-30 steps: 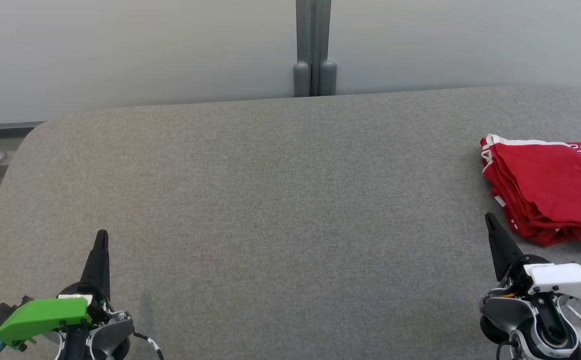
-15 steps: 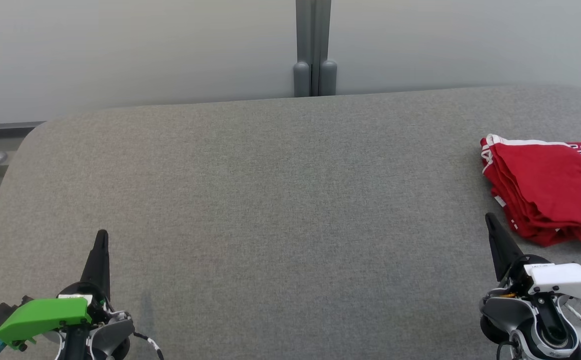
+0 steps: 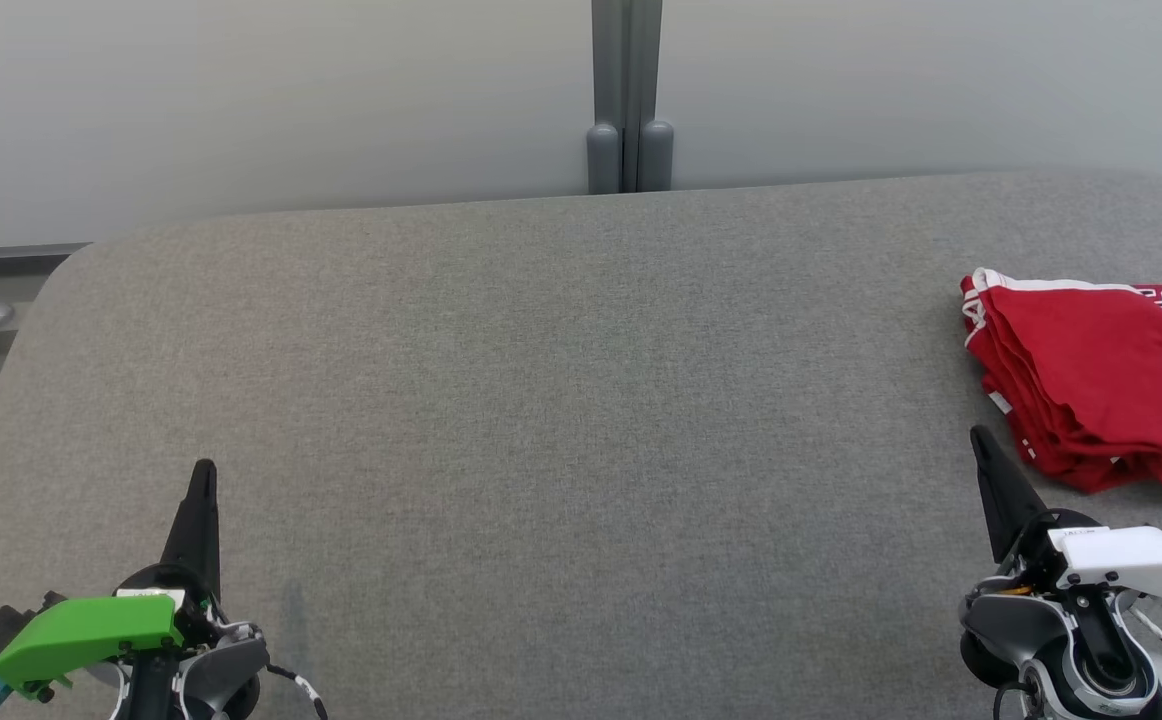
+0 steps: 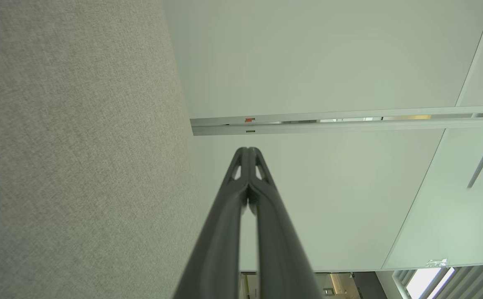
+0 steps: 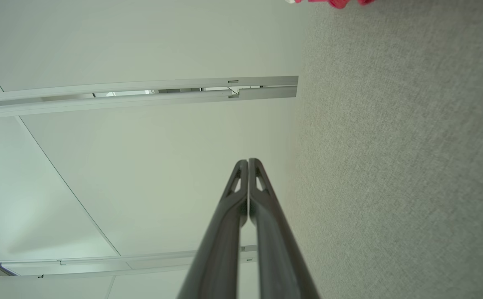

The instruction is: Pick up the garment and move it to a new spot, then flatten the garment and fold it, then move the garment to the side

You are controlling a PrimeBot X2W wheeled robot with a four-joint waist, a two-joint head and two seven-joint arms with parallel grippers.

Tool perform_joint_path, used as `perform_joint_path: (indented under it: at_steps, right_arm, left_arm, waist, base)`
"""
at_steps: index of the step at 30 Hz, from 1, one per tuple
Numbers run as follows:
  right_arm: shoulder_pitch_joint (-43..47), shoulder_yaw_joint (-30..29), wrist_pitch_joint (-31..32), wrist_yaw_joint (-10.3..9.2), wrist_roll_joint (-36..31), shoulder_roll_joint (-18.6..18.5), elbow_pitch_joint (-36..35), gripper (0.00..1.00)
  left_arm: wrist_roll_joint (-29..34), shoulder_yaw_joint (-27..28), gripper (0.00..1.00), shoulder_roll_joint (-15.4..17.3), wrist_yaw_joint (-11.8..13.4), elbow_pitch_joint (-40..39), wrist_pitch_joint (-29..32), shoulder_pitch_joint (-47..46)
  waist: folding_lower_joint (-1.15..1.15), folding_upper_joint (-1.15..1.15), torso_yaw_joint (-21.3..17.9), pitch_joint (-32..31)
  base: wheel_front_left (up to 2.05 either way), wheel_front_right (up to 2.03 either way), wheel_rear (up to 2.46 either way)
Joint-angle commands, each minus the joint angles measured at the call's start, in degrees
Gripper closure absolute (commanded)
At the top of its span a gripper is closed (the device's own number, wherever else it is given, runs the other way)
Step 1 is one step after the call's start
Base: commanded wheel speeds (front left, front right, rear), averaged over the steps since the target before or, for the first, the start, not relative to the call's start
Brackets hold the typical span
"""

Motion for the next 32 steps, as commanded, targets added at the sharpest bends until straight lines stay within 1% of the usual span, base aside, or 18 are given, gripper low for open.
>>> perform_joint_path:
  at_steps: [1,32]
  right_arm:
    - [-0.3,-0.1,0.1,0.00,-0.1,-0.1,-0.3,1.00]
    - [-0.3,-0.2,0.2,0.00,-0.2,0.0,-0.3,1.00]
  left_arm:
    - [-0.2,0.1,1.00,0.0,-0.2,-0.1,0.2,-0.7]
    - [-0.2,0.0,1.00,0.0,-0.2,-0.1,0.2,-0.7]
  waist:
    - [0.00,0.00,0.0,0.0]
    - [0.00,0.00,0.0,0.0]
  base:
    - [0.00,0.00,0.00]
    - [0.00,0.00,0.00]
